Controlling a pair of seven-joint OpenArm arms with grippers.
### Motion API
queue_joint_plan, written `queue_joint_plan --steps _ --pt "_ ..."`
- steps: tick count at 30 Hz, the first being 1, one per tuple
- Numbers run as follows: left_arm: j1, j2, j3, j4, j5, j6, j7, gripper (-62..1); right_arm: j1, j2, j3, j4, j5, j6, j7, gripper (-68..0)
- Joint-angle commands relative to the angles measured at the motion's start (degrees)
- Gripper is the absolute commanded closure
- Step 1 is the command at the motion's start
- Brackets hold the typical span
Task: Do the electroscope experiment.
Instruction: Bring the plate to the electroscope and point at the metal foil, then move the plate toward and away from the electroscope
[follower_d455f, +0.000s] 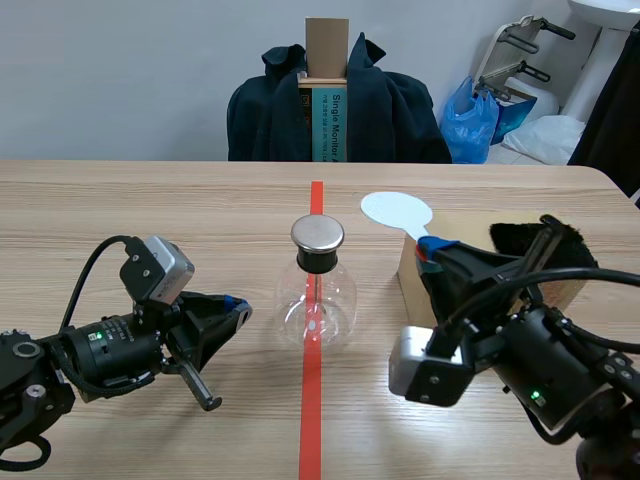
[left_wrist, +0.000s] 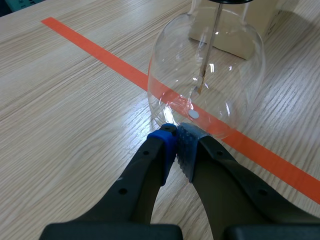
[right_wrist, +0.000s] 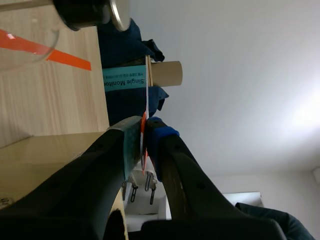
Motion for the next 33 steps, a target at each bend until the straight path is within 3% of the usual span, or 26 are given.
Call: queue_joint_plan --steps 1,6,21,33 --pt "-0.8 0.0 -0.1 0.9 -0.6 -0.1 -1.2 -2.8 1.6 0.0 0.5 1.3 0.2 -0.8 0.2 -0.8" --pt "-0.8 0.0 -0.1 0.9 -0.6 0.0 -1.2 -2.8 1.9 -0.5 0.5 1.3 0.2 -0.8 1.0 -0.8" --pt "-0.8 0.0 -0.1 0.9 -0.6 0.0 -1.2 -2.8 1.9 -0.6 0.4 1.3 0.2 -0.6 15.7 -0.8" --pt "-0.8 0.0 -0.1 0.9 -0.6 0.1 -1.2 -2.8 1.9 -1.6 0.4 1.3 -0.6 0.7 16.8 -0.8"
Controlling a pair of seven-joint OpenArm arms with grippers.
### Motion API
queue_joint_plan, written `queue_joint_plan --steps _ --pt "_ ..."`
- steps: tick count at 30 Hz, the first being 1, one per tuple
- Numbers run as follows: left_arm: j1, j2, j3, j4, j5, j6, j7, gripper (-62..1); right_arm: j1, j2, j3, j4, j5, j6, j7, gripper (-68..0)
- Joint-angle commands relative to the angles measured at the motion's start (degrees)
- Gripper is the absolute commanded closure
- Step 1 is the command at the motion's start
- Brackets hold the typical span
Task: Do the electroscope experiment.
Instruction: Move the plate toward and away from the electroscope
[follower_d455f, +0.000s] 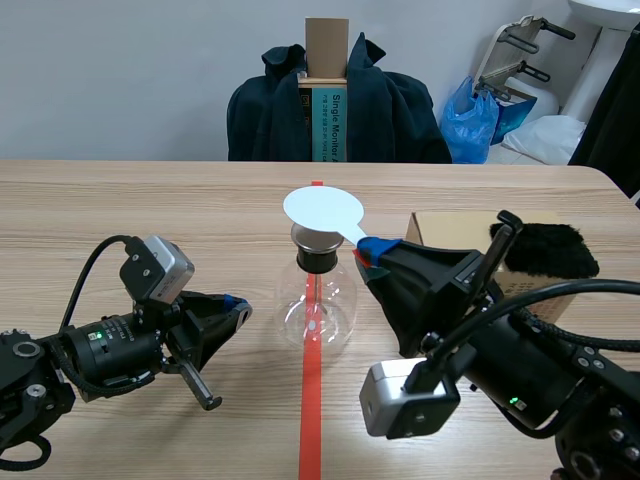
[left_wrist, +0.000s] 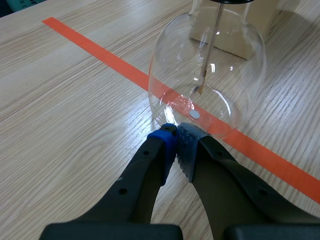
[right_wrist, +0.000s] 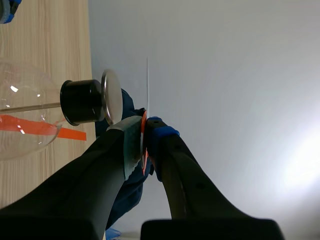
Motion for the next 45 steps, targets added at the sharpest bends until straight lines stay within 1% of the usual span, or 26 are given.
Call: queue_joint_plan --steps 1,3,16,21,25,34,41,45 --pt "-0.8 0.0 -0.1 0.9 -0.6 -0.1 -1.2 -2.8 0.5 0.1 0.4 1.3 -0.3 0.6 0.0 -0.8" --pt "-0.8 0.0 -0.1 0.9 -0.6 -0.1 -1.2 -2.8 0.5 0.2 0.4 1.3 -0.5 1.5 0.0 -0.8" --pt "-0.8 0.0 -0.1 0.9 -0.6 -0.1 -1.2 -2.8 0.5 0.2 0.4 1.3 -0.7 1.7 -0.1 -0.8" --pt "-0.8 0.0 -0.1 0.9 -0.6 -0.1 -1.2 -2.8 0.5 0.2 0.4 1.3 -0.7 1.7 -2.0 -0.8" --pt "-0.8 0.0 -0.1 0.9 -0.6 -0.1 -1.2 -2.8 0.5 0.2 0.4 1.3 -0.7 1.7 -4.5 -0.8" --pt "-0.8 0.0 -0.1 0.9 -0.6 -0.1 -1.2 -2.8 0.5 0.2 0.4 1.3 -0.7 1.7 -13.7 -0.8" --pt "-0.8 0.0 -0.1 0.9 -0.6 -0.1 -1.2 -2.8 0.5 0.2 0.4 1.3 -0.7 1.7 -19.0 -0.8" --pt "-0.8 0.0 -0.1 0.9 -0.6 -0.1 -1.2 -2.8 0.5 0.2 0.4 1.3 -0.7 1.7 -21.1 -0.8"
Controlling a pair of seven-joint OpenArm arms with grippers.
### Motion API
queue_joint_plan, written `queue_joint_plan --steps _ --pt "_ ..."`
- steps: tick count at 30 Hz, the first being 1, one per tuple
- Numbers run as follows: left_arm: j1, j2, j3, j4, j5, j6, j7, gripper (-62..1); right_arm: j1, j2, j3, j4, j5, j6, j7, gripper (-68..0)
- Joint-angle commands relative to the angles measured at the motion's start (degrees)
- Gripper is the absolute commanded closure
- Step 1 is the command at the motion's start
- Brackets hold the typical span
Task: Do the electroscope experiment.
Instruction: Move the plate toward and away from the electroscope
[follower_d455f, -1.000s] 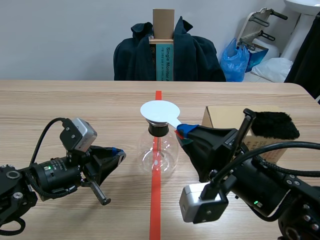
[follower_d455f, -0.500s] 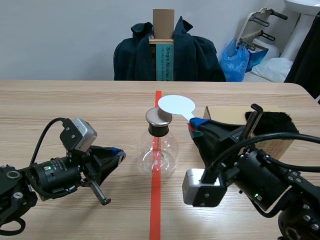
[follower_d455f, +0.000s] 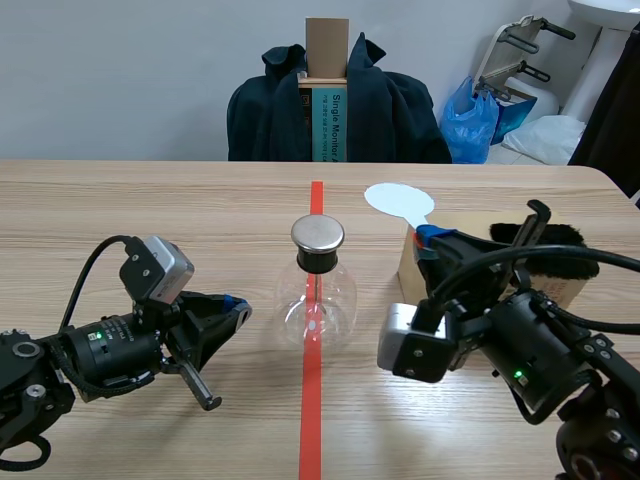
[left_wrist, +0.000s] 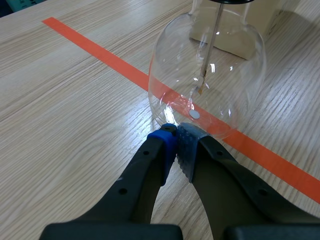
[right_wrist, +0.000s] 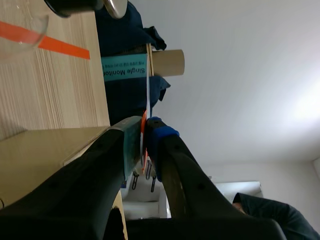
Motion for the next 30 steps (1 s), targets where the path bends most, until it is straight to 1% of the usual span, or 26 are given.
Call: queue_joint_plan --steps 1,6,11,22,25,30 --pt "-0.8 0.0 -0.1 0.9 -0.6 -0.1 -1.2 -2.8 0.7 0.2 0.4 1.3 0.3 -0.6 -0.2 -0.8" --pt "-0.8 0.0 -0.1 0.9 -0.6 -0.1 -1.2 -2.8 0.7 0.2 0.4 1.3 -0.7 -0.6 0.6 -0.8" --pt "-0.8 0.0 -0.1 0.9 -0.6 -0.1 -1.2 -2.8 0.7 0.2 0.4 1.3 -1.1 -0.6 4.9 -0.8" --pt "-0.8 0.0 -0.1 0.9 -0.6 -0.1 -1.2 -2.8 0.7 0.1 0.4 1.3 -2.3 -0.6 16.9 -0.8" --pt "-0.8 0.0 -0.1 0.9 -0.6 -0.1 -1.2 -2.8 0.7 0.1 0.4 1.3 -2.7 -0.6 18.7 -0.8" --pt "-0.8 0.0 -0.1 0.9 -0.6 -0.1 -1.2 -2.8 0.7 0.1 0.4 1.3 -3.1 -0.6 20.1 -0.8"
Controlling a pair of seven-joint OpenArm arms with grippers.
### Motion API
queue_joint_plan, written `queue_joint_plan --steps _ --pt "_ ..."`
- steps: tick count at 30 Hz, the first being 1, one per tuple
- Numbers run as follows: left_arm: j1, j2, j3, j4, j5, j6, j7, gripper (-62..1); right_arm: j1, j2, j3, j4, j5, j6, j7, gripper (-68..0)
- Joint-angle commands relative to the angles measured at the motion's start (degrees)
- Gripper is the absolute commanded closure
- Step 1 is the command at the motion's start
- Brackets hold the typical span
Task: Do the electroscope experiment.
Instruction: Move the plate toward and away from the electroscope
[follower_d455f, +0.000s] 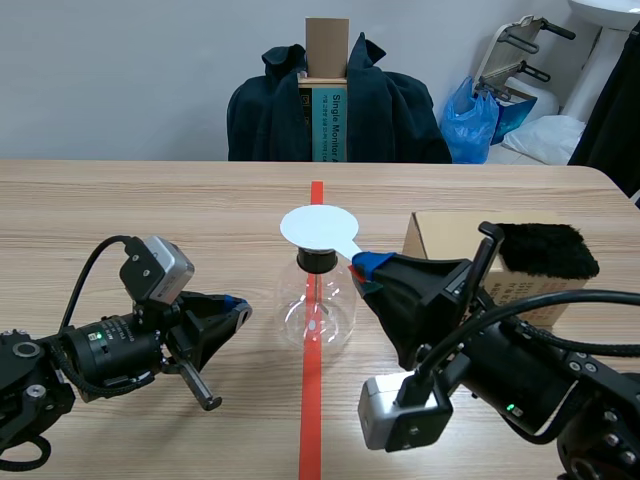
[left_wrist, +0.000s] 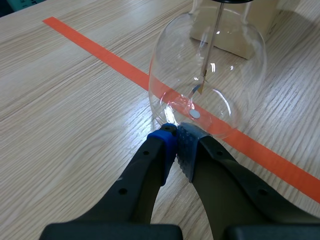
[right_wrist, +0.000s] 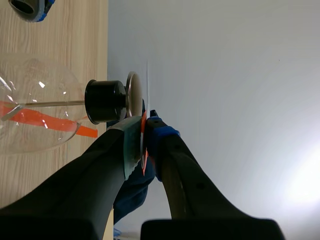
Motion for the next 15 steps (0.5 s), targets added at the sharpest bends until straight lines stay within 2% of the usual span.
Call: queue_joint_plan --steps 1,15 --pt "-0.8 0.0 -0.1 0.9 -0.6 -0.1 -1.2 -2.8 0.7 0.2 0.4 1.3 0.2 -0.6 0.2 -0.8" --pt "-0.8 0.0 -0.1 0.9 -0.6 -0.1 -0.3 -2.8 0.7 0.2 0.4 1.3 -0.4 -0.6 0.1 -0.8"
